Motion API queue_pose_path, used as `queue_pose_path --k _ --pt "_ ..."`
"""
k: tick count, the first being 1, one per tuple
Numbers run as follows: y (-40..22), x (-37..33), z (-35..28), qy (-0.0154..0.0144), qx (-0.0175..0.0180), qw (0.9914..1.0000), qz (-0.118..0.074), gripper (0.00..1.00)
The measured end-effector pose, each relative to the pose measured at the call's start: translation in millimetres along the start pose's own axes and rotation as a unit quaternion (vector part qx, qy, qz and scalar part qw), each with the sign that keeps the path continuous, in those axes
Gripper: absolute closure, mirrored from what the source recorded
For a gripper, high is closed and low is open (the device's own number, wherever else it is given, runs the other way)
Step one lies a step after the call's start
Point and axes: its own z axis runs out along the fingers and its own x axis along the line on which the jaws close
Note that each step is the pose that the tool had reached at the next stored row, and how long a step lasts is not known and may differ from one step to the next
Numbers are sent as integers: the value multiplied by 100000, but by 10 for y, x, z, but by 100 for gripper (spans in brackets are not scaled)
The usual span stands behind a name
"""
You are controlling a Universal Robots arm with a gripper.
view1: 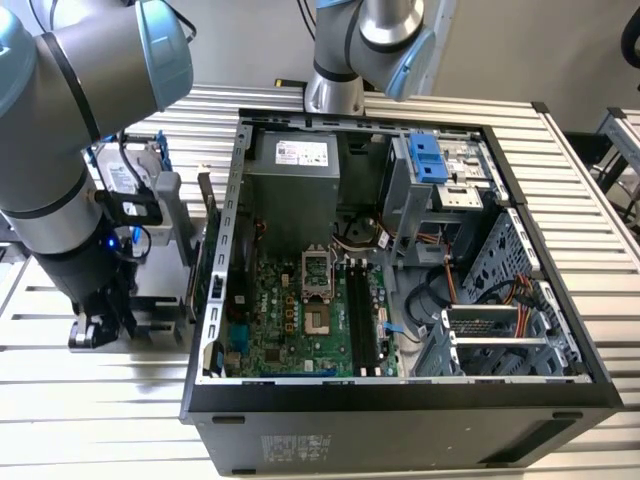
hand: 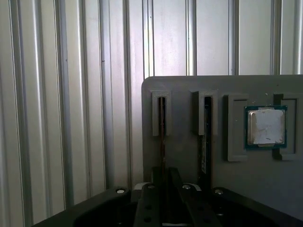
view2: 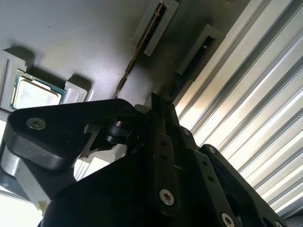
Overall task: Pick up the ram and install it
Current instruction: 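Pick up the ram and move it above insertion slot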
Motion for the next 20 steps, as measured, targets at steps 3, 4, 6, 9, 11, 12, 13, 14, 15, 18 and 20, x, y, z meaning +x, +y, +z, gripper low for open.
queue_pose_path --k 3,4,6,9,11,12,13,14,15,18,20 --pt "0 0 0 3 -3 100000 -24 100" --pt "0 0 0 -1 -2 100000 -44 100" --pt "0 0 0 1 0 100000 -47 100" --pt "0 0 0 0 -4 100000 -54 100" --pt "0 0 0 1 -2 100000 -58 100" --pt "0 0 0 4 -4 100000 -59 100" --pt "0 0 0 2 -2 100000 -61 100" --pt "0 0 -4 -4 0 100000 -61 100" --pt "0 0 -11 1 -3 100000 -59 100" --pt "0 -1 -69 0 -3 100000 -28 100" --pt "1 -1 -125 0 -6 100000 -10 100"
